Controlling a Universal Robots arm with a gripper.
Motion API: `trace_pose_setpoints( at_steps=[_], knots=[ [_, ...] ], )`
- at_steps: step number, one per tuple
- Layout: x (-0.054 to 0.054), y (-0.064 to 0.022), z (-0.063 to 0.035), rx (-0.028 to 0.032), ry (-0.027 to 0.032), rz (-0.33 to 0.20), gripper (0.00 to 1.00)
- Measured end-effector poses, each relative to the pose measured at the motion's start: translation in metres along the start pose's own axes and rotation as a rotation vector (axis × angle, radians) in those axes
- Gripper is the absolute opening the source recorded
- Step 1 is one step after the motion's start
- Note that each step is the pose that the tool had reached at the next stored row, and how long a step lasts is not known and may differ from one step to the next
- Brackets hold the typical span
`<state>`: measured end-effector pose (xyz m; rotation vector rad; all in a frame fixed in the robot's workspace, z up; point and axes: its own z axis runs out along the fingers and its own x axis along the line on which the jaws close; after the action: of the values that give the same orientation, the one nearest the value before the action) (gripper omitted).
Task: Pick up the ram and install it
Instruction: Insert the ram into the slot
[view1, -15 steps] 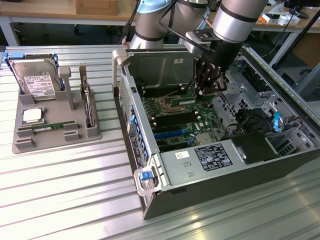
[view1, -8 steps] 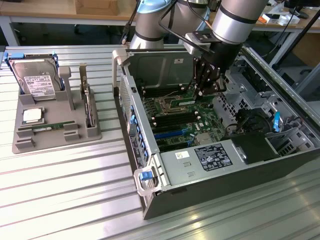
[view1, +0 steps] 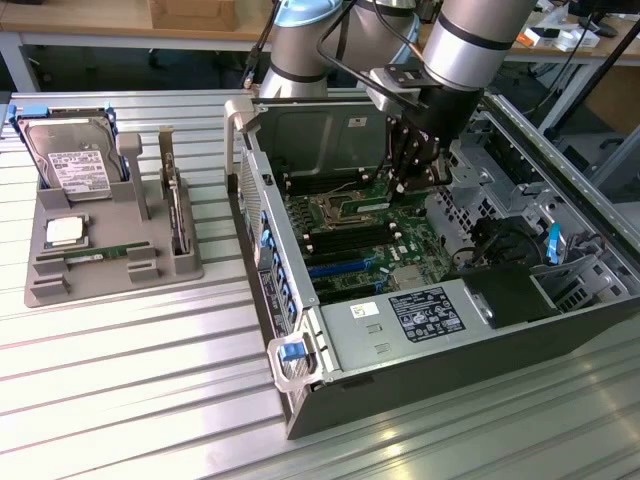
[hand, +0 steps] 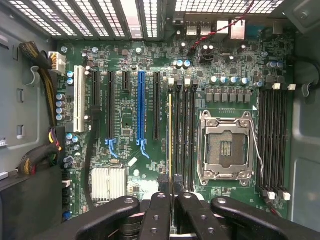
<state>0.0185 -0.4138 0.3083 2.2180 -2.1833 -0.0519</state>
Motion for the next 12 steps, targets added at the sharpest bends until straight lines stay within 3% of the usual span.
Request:
trace_pose_setpoints(
  at_steps=[12],
  knots=[
    [0.0000,-0.0001,0.0029,0.0000,-0.0001,0.000,0.12]
  ],
)
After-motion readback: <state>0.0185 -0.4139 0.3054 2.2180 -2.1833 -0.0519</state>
